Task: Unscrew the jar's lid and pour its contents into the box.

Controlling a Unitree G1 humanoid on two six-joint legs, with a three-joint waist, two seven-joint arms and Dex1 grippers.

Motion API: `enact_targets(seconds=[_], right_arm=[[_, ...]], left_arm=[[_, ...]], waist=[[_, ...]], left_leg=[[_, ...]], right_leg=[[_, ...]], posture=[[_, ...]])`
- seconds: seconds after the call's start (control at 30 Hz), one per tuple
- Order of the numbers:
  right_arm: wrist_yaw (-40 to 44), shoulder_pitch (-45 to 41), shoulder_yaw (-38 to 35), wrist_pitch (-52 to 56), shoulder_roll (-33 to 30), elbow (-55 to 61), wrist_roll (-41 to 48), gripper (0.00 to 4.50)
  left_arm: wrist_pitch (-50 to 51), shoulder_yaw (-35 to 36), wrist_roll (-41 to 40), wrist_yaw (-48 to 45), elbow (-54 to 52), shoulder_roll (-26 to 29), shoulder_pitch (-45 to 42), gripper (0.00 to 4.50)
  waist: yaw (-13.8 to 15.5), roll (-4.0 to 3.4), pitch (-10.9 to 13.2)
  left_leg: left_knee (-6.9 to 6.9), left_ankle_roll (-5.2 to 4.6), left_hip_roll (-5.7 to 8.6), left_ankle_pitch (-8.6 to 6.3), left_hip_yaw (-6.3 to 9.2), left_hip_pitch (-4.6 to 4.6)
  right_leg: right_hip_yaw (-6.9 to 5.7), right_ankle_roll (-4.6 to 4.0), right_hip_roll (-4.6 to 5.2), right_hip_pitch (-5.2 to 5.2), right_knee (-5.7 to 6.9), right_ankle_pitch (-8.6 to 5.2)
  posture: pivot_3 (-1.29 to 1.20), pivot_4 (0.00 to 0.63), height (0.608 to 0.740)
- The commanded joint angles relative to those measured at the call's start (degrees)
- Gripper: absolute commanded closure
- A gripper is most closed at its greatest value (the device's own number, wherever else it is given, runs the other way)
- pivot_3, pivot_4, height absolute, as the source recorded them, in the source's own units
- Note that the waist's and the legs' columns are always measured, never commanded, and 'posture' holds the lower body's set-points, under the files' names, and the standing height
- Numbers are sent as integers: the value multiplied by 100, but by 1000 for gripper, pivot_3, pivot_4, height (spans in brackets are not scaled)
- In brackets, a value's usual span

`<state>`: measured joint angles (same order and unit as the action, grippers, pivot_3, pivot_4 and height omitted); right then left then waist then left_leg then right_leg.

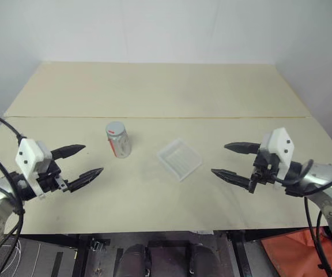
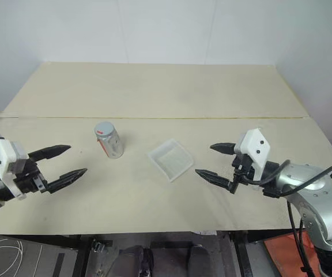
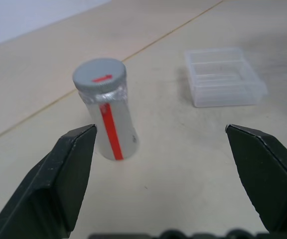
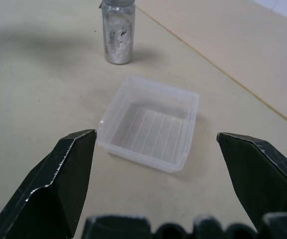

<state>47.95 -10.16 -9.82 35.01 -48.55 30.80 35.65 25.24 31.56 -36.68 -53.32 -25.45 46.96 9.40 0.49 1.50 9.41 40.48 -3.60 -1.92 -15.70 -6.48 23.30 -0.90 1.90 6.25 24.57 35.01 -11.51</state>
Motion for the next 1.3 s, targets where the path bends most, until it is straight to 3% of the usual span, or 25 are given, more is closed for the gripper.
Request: enact_targets(seconds=[0.03, 0.2, 0.33, 0.53, 0.9, 1.3], right_arm=[[249, -214, -159, -129, -131, -69, 100, 0], [248, -449, -85, -132, -91, -213, -27, 0], [266, -459, -158, -150, -91, -74, 21, 0], [419, -391, -341, -299, -153, 16, 12, 0], [47, -612, -390, -94, -138, 404, 57, 0], [-88, -447, -566, 19, -220, 654, 126, 0]], left_arm=[[180, 357, -285, 134, -420, 21, 116, 12], [167, 109, -213, 365, -409, -79, 22, 12], [-47, -488, 308, 869, -138, -342, -336, 12], [-261, -1210, 866, 1520, 200, -971, -863, 12], [-1065, -2031, 1793, 2010, 2202, -1755, -2242, 12], [-2064, -2335, 2106, 2044, 3597, -2507, -2967, 12]], waist=[[1, -1, 0], [20, -1, 0], [30, -1, 0], [19, 1, 0], [22, 1, 0], [18, 2, 0]], left_leg=[[-2, 1, 0, 1, 0, -4], [-4, 6, 0, 3, 3, -17], [-7, 5, 2, 4, 2, -13], [-8, 4, 6, 5, 2, -13], [-7, 3, 9, 5, 5, -12], [-7, 0, 8, 4, 7, -11]], right_leg=[[0, -7, 0, -1, 1, -4], [-3, -17, -1, -15, 1, -9], [-1, -15, -2, -12, 0, -8], [-1, 13, -5, -16, -1, 11], [-4, 16, -5, -17, -1, 13], [-4, 18, -4, -18, 0, 14]], posture=[[0, 150, 740], [0, 150, 740], [0, 150, 740], [0, 150, 740], [0, 150, 740], [0, 150, 740]])
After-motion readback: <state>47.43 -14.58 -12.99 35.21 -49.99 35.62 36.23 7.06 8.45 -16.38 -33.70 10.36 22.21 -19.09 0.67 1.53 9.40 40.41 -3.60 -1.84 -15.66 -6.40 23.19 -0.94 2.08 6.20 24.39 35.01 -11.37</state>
